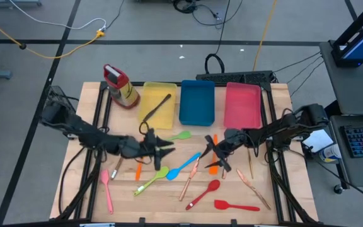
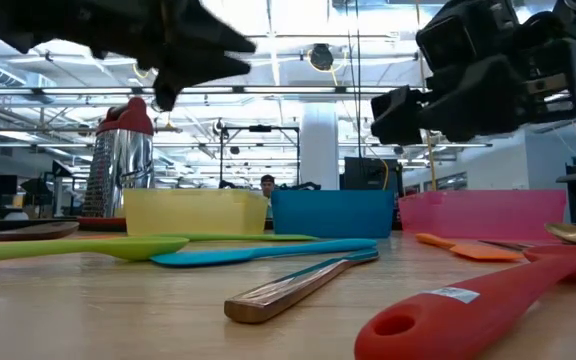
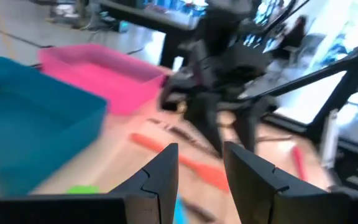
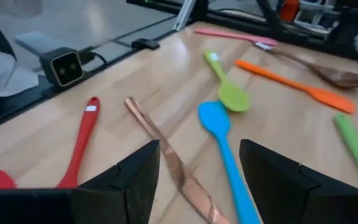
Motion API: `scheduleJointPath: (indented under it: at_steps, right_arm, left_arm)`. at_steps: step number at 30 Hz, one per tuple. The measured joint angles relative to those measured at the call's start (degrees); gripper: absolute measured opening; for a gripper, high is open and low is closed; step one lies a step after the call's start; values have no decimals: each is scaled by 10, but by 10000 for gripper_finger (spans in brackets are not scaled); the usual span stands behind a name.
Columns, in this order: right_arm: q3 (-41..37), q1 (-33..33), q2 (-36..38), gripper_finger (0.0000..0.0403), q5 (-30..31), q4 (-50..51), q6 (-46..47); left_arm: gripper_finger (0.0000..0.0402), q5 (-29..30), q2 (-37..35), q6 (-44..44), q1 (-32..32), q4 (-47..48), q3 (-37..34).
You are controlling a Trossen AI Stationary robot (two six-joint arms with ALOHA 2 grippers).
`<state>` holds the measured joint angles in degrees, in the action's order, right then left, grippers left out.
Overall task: Pick & Place Kitchen Items
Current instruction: Put the bottom left bronze knife into the yellow bin
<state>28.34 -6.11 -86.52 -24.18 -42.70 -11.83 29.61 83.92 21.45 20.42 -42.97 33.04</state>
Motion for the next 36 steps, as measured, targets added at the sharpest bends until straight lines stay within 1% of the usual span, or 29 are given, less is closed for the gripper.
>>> scheduleJointPath:
  at_steps: [2, 4, 6, 10, 13, 15, 17, 21, 24, 25, 29, 30, 36]
  right_arm:
    - [0, -10, -11, 215, 0, -1, -11]
    - [5, -22, -27, 215, 0, -7, -23]
    - [13, -34, -47, 213, 0, -8, -43]
    - [38, -51, -91, 190, 0, -26, -83]
    - [65, -53, -124, 159, 0, -25, -85]
    - [87, -53, -152, 141, 0, -21, -74]
    - [102, -50, -173, 132, -12, -16, -70]
    - [125, -39, -208, 128, -60, -14, -69]
    - [132, -31, -224, 128, -57, -18, -73]
    - [133, -27, -228, 127, -55, -16, -74]
    - [135, -21, -248, 127, 19, -4, -68]
    - [136, -21, -254, 127, 27, -7, -68]
    - [137, -22, -270, 127, 38, 9, -73]
  left_arm:
    - [134, 4, 33, 2, 12, -6, 25]
    - [134, 4, 72, 0, 19, 0, 65]
    - [134, 4, 104, -14, 23, 26, 106]
    - [134, 4, 137, -26, 28, 119, 180]
    - [134, 4, 145, 22, 30, 191, 214]
    - [133, -4, 145, 64, 34, 212, 221]
    - [134, -14, 144, 86, 41, 216, 221]
    - [134, -13, 144, 98, 54, 229, 219]
    - [134, -11, 144, 101, 56, 232, 219]
    - [133, -11, 144, 101, 56, 233, 219]
    - [133, -11, 144, 104, 55, 242, 219]
    - [133, -11, 144, 106, 55, 246, 219]
    - [133, -26, 144, 104, 55, 267, 219]
